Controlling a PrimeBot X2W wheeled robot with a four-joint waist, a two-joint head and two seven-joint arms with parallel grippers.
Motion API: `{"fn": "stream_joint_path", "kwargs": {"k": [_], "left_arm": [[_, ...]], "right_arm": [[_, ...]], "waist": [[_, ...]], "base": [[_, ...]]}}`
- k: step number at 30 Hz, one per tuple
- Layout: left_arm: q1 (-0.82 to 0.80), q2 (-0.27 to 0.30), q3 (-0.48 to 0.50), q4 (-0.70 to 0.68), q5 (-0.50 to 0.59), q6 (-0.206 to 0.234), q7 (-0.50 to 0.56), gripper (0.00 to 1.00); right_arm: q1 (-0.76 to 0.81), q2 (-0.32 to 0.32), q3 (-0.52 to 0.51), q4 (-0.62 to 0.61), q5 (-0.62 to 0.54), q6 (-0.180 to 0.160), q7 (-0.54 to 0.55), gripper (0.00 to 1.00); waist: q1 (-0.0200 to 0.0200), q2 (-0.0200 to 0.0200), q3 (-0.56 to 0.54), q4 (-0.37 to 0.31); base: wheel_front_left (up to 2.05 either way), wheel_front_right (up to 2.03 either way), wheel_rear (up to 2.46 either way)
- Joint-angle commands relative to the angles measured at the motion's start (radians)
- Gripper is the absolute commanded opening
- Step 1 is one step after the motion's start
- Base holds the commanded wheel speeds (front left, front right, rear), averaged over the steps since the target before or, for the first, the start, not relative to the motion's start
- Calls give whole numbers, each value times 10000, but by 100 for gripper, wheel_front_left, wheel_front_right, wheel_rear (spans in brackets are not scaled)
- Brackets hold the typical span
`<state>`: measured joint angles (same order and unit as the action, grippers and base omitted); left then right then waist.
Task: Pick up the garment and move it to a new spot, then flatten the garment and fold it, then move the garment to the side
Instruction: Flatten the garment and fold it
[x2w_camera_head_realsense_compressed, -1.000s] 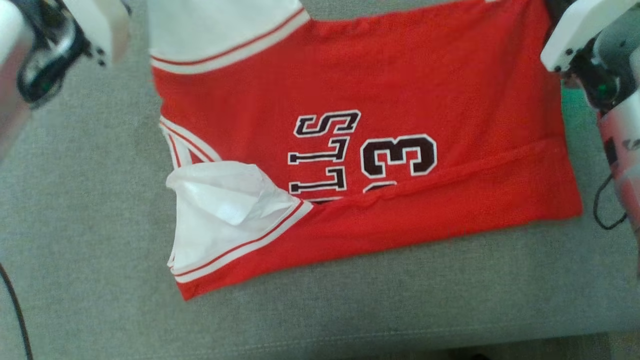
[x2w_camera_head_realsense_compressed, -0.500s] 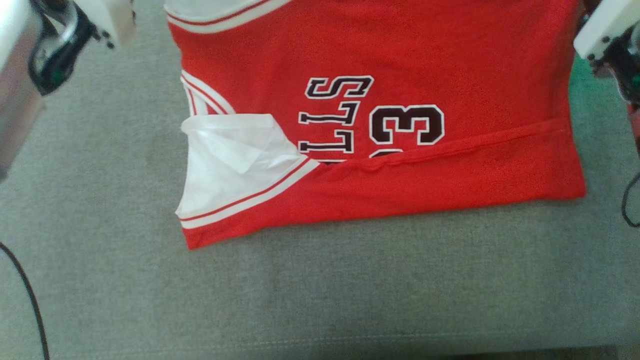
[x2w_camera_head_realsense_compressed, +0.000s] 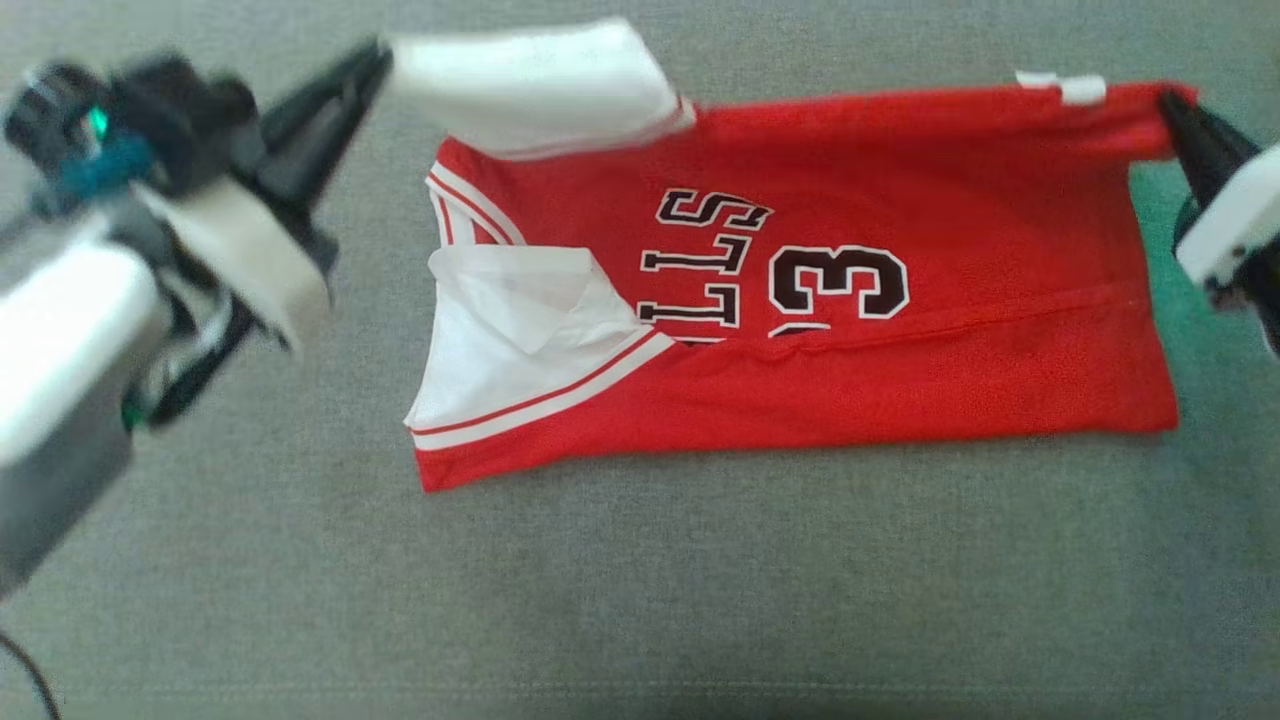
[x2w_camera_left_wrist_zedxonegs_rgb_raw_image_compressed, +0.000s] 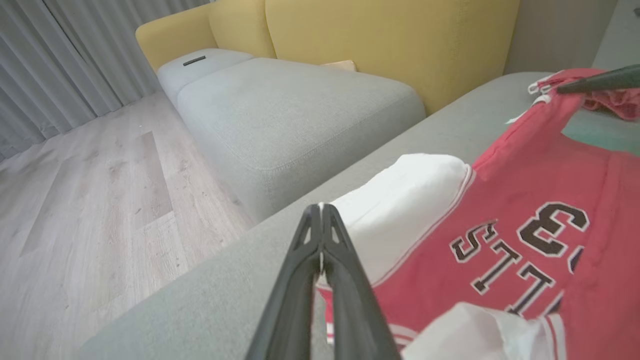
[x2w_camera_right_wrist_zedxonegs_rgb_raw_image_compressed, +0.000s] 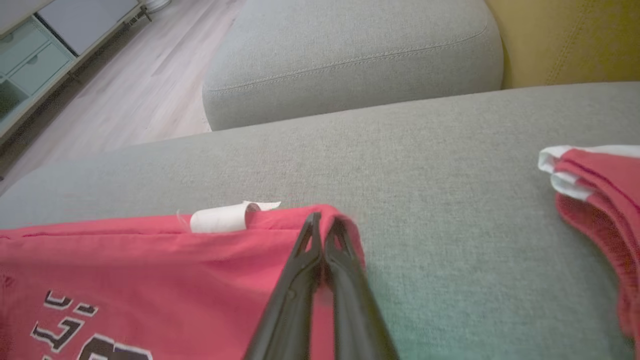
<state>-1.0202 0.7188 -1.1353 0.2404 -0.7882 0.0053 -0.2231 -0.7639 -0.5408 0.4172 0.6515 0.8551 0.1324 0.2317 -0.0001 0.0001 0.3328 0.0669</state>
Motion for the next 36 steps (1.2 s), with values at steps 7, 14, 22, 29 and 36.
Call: {"fn": "stream_joint_path", "kwargs": {"k": [7,14,22,29,36], "left_arm": [[1198,1393,137,-2339,200,1420,-98,0],[2326,1886,-45,-3523,146,2389,-149,0],[2991,1964,-198,-3861,182,2934,-213,0],[3296,1628,-523,-3475,242,3069,-92,0],[4104,1014,-120,-2829,-522,3628,-267,100]], "right_arm": [[1574,-638,-169,-1223,225,-17,-3,0],[2849,-684,-777,-1916,186,-17,-39,0],[3890,-476,-1532,-2776,-86,-17,191,0],[4443,-154,-1874,-3353,-396,-17,620,34],[4829,240,-2212,-3586,-1042,-17,166,100]], "waist": [[1,-1,-48,121],[1,-1,-15,193],[1,-1,-137,242],[1,-1,-231,188],[1,-1,-832,-7]], "base": [[0,0,0],[0,0,0],[0,0,0],[0,0,0],[0,0,0]]}}
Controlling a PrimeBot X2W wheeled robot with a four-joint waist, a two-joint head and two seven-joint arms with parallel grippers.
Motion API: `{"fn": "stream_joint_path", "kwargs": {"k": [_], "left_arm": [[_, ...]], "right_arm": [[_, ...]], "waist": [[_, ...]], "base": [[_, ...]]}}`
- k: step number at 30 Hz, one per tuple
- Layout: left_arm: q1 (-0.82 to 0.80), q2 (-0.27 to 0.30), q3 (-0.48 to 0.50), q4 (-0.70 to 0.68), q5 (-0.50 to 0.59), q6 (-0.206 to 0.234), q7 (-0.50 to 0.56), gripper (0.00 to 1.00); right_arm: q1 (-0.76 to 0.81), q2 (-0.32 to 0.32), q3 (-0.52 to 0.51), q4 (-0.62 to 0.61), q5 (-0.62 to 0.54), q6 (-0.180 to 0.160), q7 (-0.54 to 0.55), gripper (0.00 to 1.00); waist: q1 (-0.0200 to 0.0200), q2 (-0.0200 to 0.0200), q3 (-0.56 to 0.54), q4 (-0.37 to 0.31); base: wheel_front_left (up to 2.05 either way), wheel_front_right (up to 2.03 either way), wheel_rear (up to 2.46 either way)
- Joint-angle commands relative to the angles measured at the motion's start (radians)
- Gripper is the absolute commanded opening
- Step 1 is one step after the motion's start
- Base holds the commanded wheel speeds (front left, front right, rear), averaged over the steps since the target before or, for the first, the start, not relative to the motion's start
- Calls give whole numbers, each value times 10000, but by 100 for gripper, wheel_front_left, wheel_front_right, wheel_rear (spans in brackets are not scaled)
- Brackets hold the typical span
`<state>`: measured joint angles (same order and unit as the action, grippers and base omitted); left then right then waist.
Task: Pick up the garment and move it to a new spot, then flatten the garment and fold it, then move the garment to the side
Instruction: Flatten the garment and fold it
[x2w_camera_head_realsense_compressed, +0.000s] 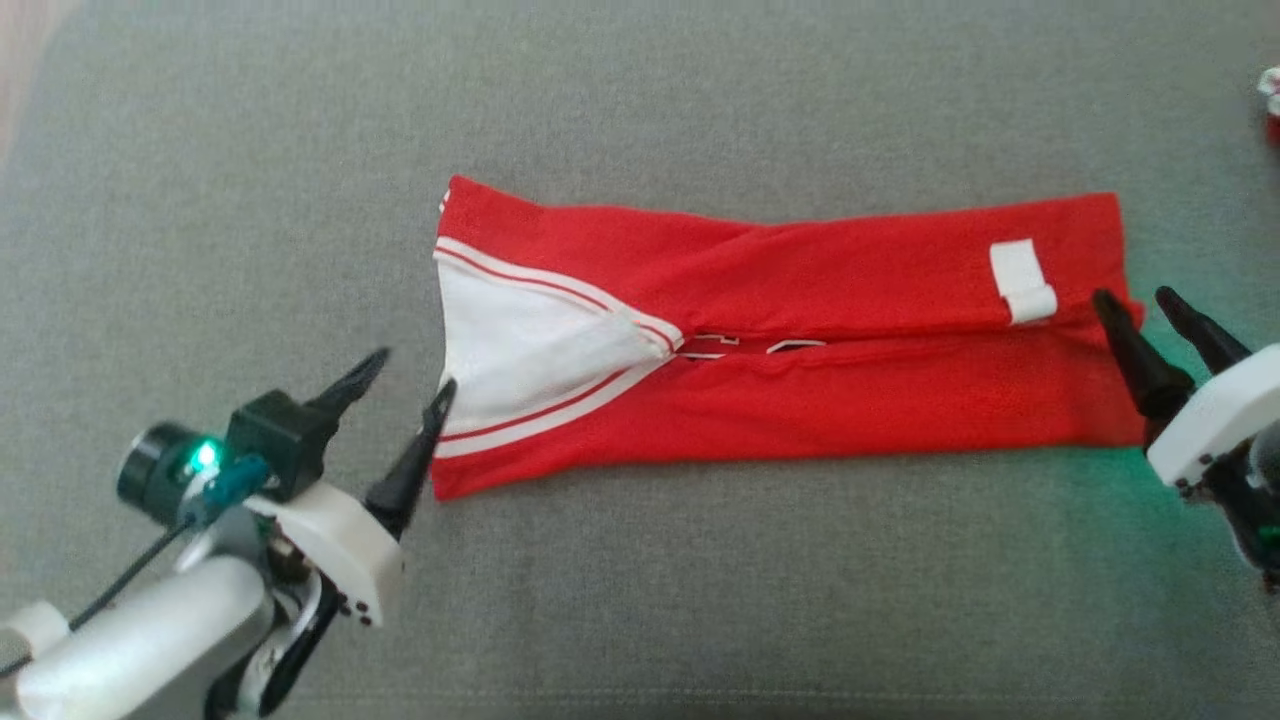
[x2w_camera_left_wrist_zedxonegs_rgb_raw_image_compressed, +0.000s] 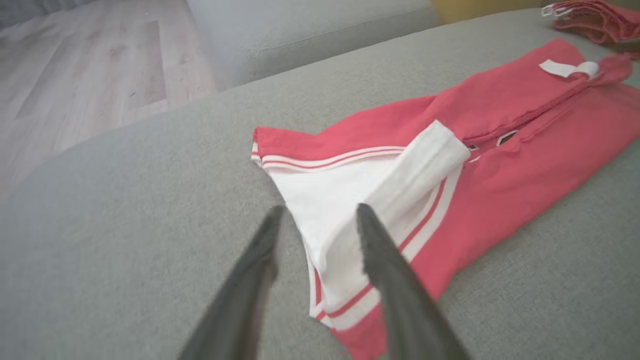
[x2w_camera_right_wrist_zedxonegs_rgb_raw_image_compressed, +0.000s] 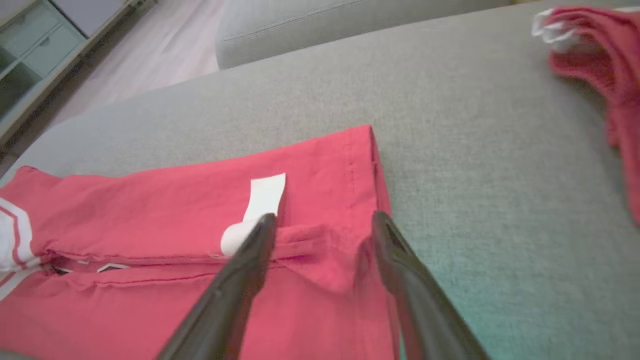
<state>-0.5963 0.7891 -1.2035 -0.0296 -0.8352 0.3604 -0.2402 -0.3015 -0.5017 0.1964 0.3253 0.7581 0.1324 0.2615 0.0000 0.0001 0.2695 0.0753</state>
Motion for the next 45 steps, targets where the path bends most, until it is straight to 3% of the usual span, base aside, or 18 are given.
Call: {"fn": "stream_joint_path", "kwargs": {"k": [1,5,10,14,18,22,28,34,45], "left_arm": [[65,212,682,-47,-165,201,-130,100],[1112,-240,1405,129,-571,725,-204,100],[2790,-1080,3251,-54,-182,1277,-212,100],[3841,-1583,4264,-146,456,1366,-213,100],[5110,-2433,5728,-303,1414,1326,-214,100],[6221,-3461,7080,-485,2428,1078,-215,100],[7171,-4829,8424,-739,4050,-61,-215,100],[7576,-5552,8599,-648,6123,-942,-215,100],[7661,-6363,8445,-502,7748,-1520,-216,100]], "right_arm": [[281,-67,-21,-320,-149,-17,-245,100],[617,281,-14,-304,-468,-17,-1028,100],[945,707,130,-204,-1041,-17,-2529,100],[1047,872,397,59,-1556,-17,-3294,100],[1117,1173,641,617,-2131,-17,-4094,100],[1209,1565,749,1236,-2599,-17,-4585,100],[1447,2129,476,1881,-2847,-17,-4957,100],[1489,2418,-123,2526,-2939,-17,-4999,100],[-127,2465,-2135,4321,-3753,-17,-3558,100]], "waist": [[0,-1,-330,-130],[0,-1,-979,-309],[0,-1,-1709,-422],[0,-1,-2042,-444],[0,-1,-2438,-410],[0,-1,-2773,-307],[0,-1,-3064,-68],[0,-1,-3091,261],[0,-1,-2380,966]], "base": [[0,0,0],[0,0,0],[0,0,0],[0,0,0],[0,0,0],[0,0,0],[0,0,0],[0,0,0],[0,0,0]]}}
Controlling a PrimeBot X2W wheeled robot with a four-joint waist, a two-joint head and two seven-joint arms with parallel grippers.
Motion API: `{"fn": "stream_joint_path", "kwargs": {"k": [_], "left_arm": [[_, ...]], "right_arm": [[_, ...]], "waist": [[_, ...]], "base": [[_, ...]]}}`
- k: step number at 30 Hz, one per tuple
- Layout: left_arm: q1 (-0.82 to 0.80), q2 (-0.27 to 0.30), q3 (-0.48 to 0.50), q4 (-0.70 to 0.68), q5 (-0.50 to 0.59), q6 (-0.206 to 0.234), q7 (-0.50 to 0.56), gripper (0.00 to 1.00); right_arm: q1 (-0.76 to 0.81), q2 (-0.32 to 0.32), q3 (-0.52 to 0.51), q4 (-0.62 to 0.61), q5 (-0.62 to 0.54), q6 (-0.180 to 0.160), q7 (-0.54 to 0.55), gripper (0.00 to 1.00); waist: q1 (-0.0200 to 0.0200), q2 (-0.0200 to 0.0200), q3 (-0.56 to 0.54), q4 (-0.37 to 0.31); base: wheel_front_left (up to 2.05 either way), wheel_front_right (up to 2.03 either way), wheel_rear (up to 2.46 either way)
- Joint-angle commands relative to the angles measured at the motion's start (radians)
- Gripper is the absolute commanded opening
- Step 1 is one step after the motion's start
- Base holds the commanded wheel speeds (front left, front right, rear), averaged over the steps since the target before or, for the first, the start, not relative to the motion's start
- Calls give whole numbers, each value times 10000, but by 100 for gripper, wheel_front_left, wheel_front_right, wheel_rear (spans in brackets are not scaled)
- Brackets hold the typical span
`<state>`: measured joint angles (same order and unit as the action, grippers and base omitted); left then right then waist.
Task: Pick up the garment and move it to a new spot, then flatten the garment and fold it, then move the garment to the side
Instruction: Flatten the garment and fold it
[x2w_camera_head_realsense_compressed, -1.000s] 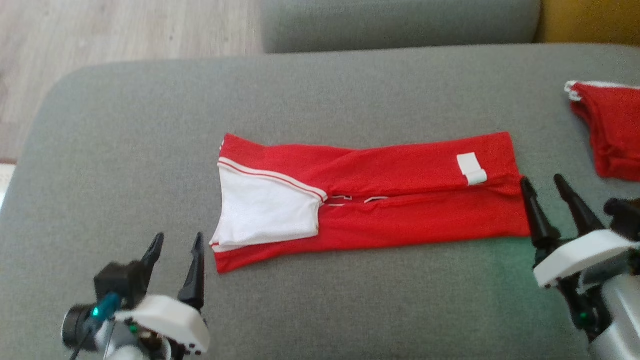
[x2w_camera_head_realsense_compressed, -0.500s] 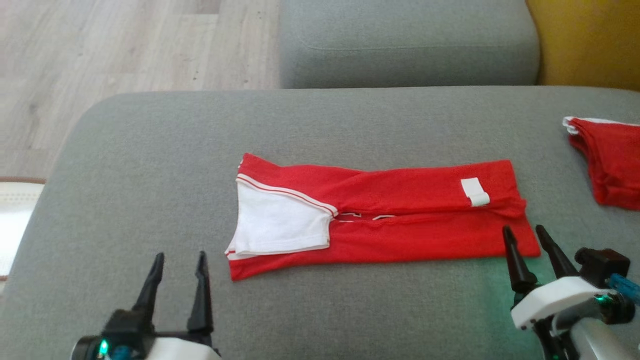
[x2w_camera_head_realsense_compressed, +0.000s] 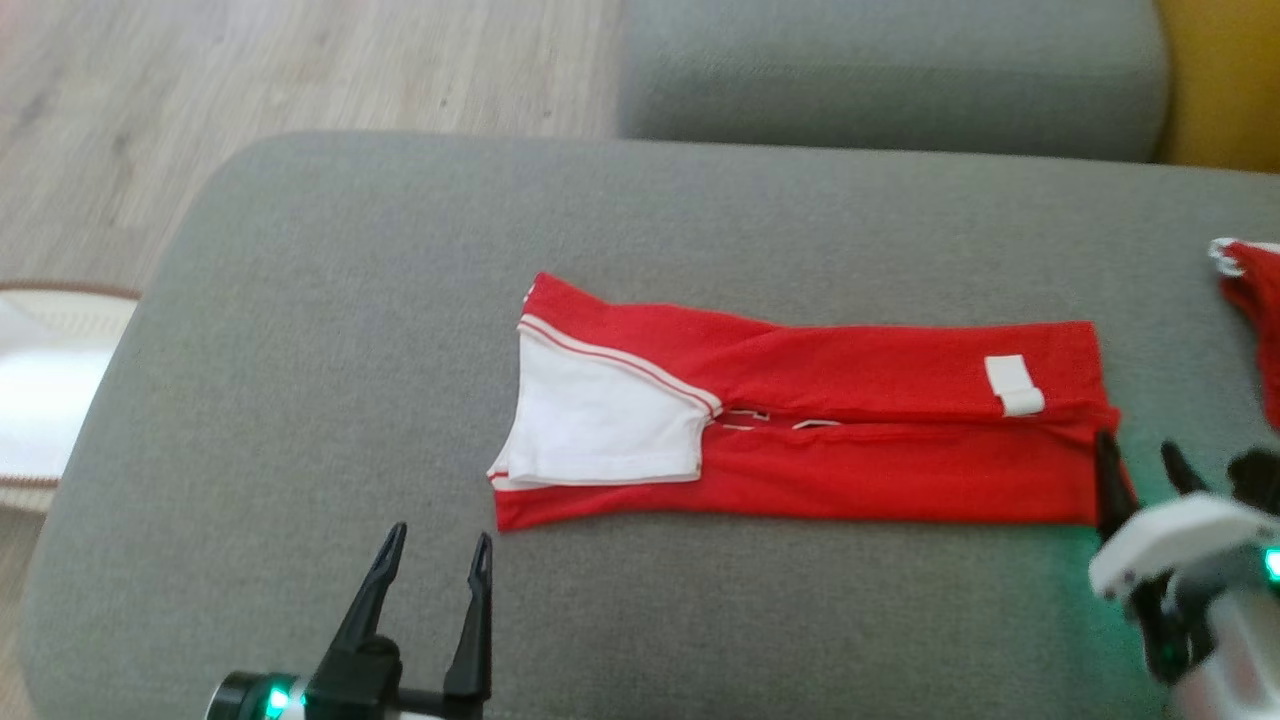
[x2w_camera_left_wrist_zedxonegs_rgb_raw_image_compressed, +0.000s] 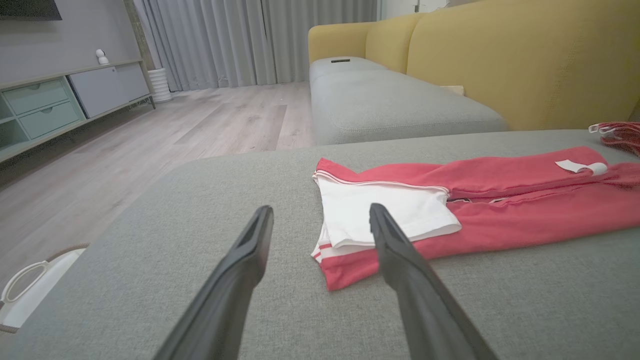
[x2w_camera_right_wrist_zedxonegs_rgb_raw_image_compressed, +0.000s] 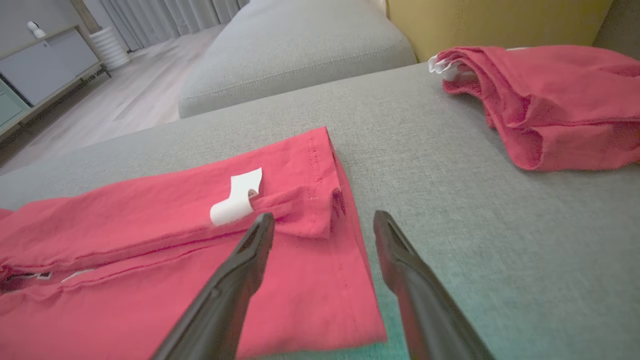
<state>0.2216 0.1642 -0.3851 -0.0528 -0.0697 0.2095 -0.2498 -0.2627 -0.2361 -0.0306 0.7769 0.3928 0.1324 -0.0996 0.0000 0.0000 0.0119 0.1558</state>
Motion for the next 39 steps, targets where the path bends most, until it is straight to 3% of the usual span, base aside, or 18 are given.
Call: {"fn": "stream_joint_path", "kwargs": {"k": [1,10,18,19,22,25,26,27,32,39], "left_arm": [[-552,-159,249,-263,156,-31,-120,100],[-953,-444,244,-134,340,-300,-120,100],[-1109,-538,294,-74,416,-435,-120,100],[-1124,-550,305,-69,424,-445,-120,100],[-1150,-577,345,-57,449,-458,-120,100],[-1176,-596,365,-49,475,-483,-120,100],[-1185,-602,373,-46,481,-489,-120,100],[-1196,-607,385,-42,486,-494,-120,100],[-1189,-608,439,8,510,-523,-120,100],[-1205,-564,456,-20,565,-596,-120,100]], "right_arm": [[-713,-207,24,-63,-114,-17,214,100],[-1926,-555,-907,1426,-1016,-17,1402,100],[-2269,-348,-1710,2070,-1719,-17,1680,98],[-2286,-293,-1780,2119,-1770,-17,1721,91],[-2323,-71,-1964,2264,-1805,-17,1971,52],[-2321,73,-2107,2417,-1832,-17,2341,45],[-2318,109,-2138,2442,-1852,-17,2455,37],[-2325,141,-2180,2442,-1853,-17,2531,1],[-2285,68,-2237,2116,-1999,-17,2364,0],[-2483,-646,-2238,1493,-2307,-17,2523,0]], "waist": [[0,0,282,208],[0,0,871,522],[0,0,1075,558],[0,0,1085,551],[0,0,1095,514],[0,0,1094,489],[0,0,1093,477],[0,0,1093,463],[0,0,995,359],[0,0,1042,20]], "base": [[0,0,0],[0,0,0],[0,0,0],[0,0,0],[0,0,0],[0,0,0],[0,0,0],[0,0,0],[0,0,0],[0,0,0]]}}
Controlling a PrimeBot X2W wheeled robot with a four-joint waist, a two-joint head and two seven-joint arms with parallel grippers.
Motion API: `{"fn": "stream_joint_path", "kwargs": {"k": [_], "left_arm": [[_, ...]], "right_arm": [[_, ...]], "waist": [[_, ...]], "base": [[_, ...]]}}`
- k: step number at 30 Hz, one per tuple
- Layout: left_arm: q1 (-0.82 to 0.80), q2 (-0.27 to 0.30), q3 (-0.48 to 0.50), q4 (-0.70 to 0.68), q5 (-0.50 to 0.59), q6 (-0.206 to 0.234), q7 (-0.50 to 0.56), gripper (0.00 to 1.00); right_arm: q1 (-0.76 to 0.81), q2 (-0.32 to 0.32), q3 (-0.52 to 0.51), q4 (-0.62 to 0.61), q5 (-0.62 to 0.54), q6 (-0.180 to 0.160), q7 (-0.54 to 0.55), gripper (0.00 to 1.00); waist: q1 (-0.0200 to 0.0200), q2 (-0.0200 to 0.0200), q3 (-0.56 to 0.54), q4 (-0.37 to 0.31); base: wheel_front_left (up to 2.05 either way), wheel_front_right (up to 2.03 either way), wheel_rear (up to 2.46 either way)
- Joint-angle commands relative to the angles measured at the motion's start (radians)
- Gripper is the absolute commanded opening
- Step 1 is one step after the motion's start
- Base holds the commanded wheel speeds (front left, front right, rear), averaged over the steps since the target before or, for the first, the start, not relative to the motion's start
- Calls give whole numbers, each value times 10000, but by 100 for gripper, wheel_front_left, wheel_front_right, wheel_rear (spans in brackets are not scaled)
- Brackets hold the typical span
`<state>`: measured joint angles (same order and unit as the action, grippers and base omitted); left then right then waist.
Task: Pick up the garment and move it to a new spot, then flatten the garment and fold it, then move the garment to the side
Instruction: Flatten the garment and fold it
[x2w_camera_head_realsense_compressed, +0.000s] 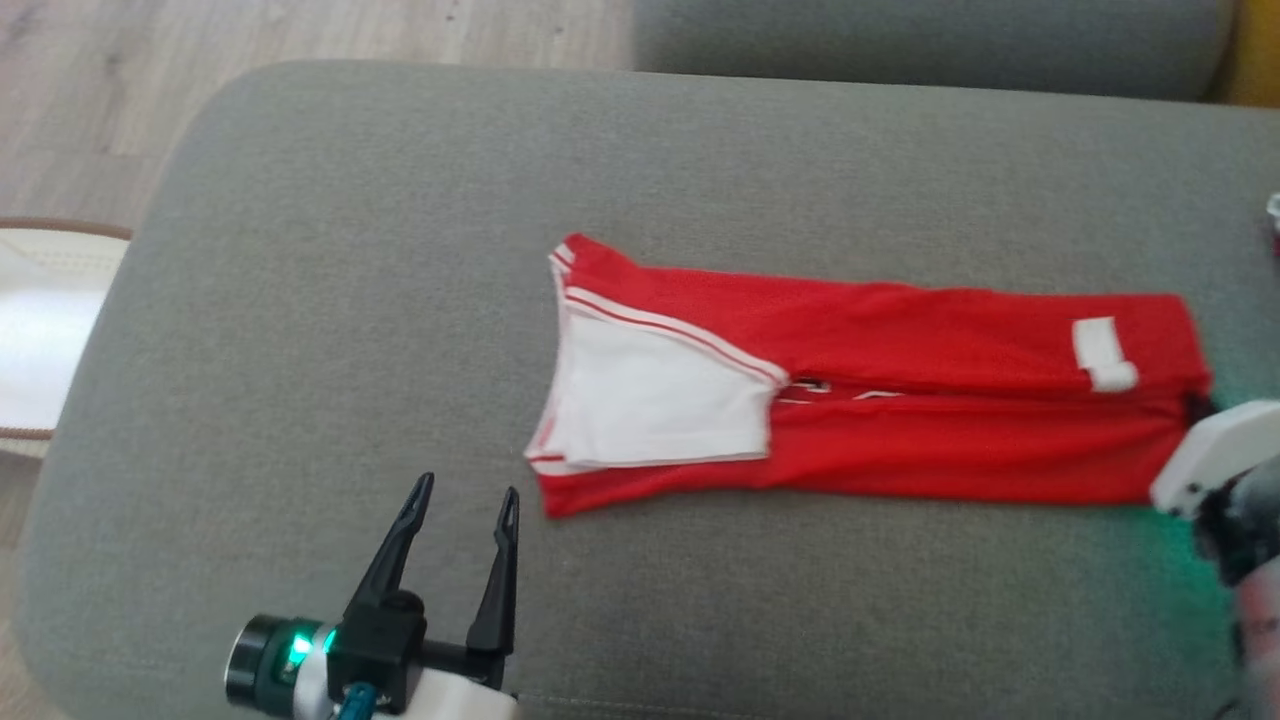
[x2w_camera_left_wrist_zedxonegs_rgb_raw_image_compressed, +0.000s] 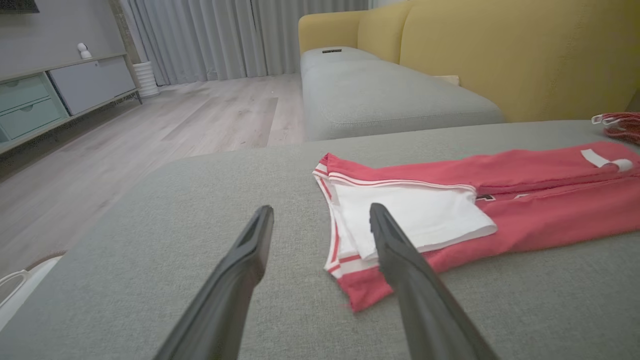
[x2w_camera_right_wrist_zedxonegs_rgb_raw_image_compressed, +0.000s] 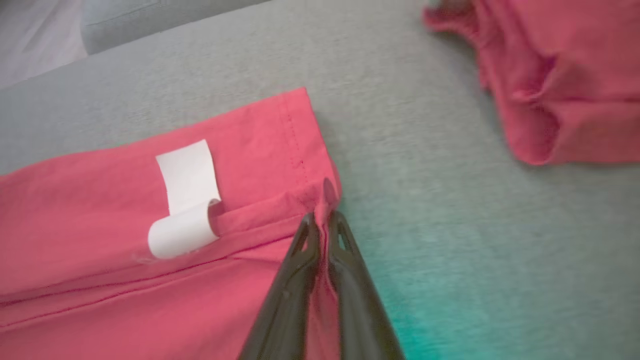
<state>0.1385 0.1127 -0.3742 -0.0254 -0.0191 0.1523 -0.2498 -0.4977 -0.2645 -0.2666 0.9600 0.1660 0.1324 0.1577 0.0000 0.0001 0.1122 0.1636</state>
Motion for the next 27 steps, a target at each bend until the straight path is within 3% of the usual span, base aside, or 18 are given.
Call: {"fn": "stream_joint_path", "kwargs": {"k": [1,6,9,19,27], "left_arm": [[-383,-29,342,-296,74,-39,-120,100],[-448,52,353,-289,106,-84,-120,100],[-516,68,342,-228,118,-100,-120,100],[-411,58,216,-28,99,-131,-120,100],[-217,36,117,5,74,-135,-120,100]], "right_arm": [[-202,-510,130,-469,-62,-17,27,0],[-470,-1043,187,-1279,-23,-17,523,0],[-490,-972,327,-1914,176,-17,805,0],[350,106,1281,-4418,1247,-17,1541,0],[1096,1275,2387,-6346,1552,-17,2253,0]], "waist": [[0,-1,72,-127],[0,-1,211,-466],[0,-1,185,-609],[0,-1,-485,-614],[0,-1,-978,4]], "base": [[0,0,0],[0,0,0],[0,0,0],[0,0,0],[0,0,0]]}}
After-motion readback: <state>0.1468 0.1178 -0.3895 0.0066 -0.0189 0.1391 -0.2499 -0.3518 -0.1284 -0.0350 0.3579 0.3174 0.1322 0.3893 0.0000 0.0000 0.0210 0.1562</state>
